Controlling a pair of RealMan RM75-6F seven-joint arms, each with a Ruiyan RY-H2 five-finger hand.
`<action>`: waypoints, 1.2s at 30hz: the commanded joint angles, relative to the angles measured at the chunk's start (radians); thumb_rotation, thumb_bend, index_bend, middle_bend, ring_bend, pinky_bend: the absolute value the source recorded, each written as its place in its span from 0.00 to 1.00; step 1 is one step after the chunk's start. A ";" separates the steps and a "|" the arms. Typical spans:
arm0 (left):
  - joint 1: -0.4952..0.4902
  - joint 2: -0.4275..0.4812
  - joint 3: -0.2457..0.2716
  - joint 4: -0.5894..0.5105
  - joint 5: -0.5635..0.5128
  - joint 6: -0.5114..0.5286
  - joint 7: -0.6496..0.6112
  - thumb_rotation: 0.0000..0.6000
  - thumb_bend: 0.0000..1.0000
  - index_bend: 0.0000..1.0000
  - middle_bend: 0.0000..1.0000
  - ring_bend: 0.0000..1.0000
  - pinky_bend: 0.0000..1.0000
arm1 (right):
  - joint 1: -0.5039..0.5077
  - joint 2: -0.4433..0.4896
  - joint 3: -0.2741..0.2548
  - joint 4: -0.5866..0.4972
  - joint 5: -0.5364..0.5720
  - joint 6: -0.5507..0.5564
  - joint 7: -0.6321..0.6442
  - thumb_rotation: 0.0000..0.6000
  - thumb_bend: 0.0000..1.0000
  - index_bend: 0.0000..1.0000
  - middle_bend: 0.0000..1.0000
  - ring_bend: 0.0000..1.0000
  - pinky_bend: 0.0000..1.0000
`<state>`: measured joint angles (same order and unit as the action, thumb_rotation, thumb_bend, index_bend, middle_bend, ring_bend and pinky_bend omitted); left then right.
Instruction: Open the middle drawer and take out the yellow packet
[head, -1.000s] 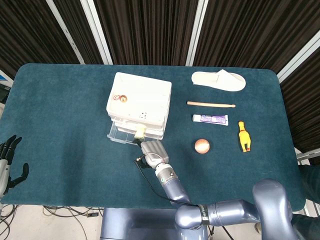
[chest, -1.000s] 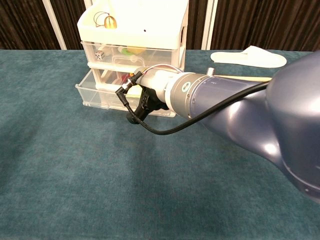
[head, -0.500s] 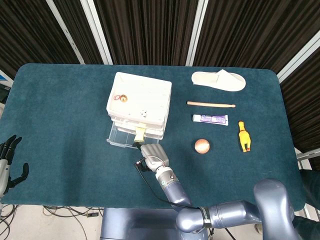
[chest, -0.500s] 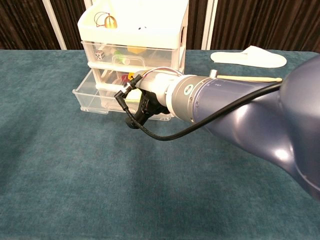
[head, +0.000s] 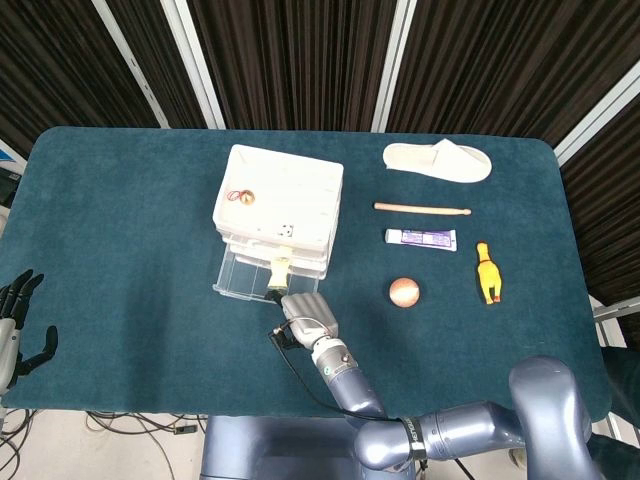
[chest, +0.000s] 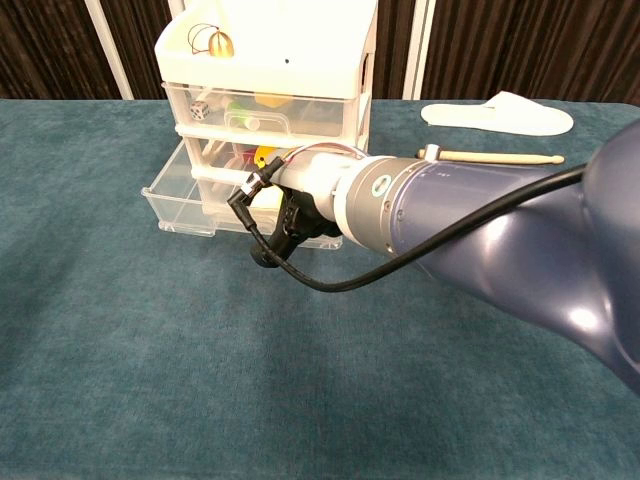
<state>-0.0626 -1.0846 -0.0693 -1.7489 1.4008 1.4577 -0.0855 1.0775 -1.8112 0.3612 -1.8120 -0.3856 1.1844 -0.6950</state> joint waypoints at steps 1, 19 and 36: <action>0.000 0.000 0.000 0.000 0.000 0.000 -0.001 1.00 0.51 0.03 0.00 0.00 0.00 | 0.001 0.002 0.000 -0.006 0.004 0.000 0.001 1.00 0.51 0.26 0.96 1.00 1.00; 0.000 0.001 0.000 0.000 -0.001 -0.001 0.000 1.00 0.51 0.03 0.00 0.00 0.00 | 0.006 0.003 -0.006 -0.026 0.010 0.023 -0.003 1.00 0.51 0.26 0.96 1.00 1.00; 0.000 0.001 0.001 -0.001 0.001 -0.001 0.000 1.00 0.51 0.03 0.00 0.00 0.00 | -0.011 0.037 -0.009 -0.078 -0.007 0.049 0.006 1.00 0.51 0.11 0.96 1.00 1.00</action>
<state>-0.0622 -1.0831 -0.0677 -1.7504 1.4015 1.4568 -0.0855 1.0674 -1.7761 0.3529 -1.8888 -0.3923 1.2323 -0.6892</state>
